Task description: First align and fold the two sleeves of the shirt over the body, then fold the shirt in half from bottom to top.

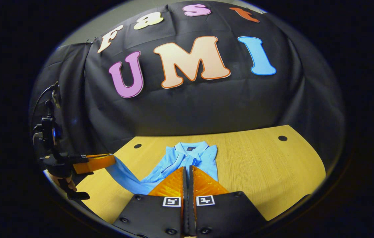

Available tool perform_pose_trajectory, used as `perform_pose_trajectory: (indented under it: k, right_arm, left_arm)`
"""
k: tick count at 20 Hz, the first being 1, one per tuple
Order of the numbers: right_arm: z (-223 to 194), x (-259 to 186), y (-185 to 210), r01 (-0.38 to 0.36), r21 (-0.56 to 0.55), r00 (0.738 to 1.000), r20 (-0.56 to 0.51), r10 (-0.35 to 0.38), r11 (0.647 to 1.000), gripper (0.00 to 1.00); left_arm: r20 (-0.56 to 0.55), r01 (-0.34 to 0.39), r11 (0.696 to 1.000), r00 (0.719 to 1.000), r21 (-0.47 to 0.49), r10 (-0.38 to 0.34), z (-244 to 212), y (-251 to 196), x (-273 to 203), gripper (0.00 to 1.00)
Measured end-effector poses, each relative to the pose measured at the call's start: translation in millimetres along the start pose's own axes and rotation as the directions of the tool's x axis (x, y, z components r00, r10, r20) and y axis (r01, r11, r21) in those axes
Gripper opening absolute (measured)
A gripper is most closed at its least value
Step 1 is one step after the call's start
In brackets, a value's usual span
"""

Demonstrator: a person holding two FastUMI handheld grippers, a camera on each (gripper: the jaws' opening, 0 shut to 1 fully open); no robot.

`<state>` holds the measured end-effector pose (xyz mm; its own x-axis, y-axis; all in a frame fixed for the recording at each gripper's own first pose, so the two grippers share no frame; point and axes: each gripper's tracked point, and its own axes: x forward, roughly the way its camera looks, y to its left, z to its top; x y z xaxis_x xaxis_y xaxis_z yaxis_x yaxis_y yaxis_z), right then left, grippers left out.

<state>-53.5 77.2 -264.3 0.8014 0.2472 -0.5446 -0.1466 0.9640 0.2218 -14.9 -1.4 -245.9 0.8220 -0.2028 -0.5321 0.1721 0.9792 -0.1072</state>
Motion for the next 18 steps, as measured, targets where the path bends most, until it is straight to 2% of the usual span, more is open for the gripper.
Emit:
perform_pose_trajectory:
  k: [4,5,8,10,14,18]
  right_arm:
    - [15,60,-22,0.004,0.012,1.0,0.001,-0.004,1.0,0.0]
    - [16,74,-26,0.002,0.018,1.0,-0.001,-0.002,1.0,0.02]
    - [20,116,-42,0.005,0.032,1.0,-0.004,-0.005,0.999,0.0]
    - [16,146,-52,0.013,0.034,1.0,-0.015,-0.012,0.999,0.02]
    - [2,199,-78,0.055,0.028,0.998,-0.037,-0.054,0.998,0.02]
    - [-42,242,-111,0.128,0.007,0.986,-0.111,-0.127,0.992,0.03]
  left_arm:
    - [-0.015,-0.027,1.0,1.0,-0.016,0.027,10,9,57,0.0]
    - [-0.017,-0.032,0.999,0.999,-0.013,0.031,11,11,70,0.0]
    - [-0.021,-0.044,0.999,0.999,-0.009,0.044,16,19,110,0.0]
    - [-0.022,-0.06,0.998,0.998,-0.009,0.06,17,29,137,0.0]
    - [-0.032,-0.091,0.996,0.995,0.017,0.091,8,49,188,0.0]
    - [-0.107,-0.112,0.991,0.987,0.075,0.12,-31,63,230,0.0]
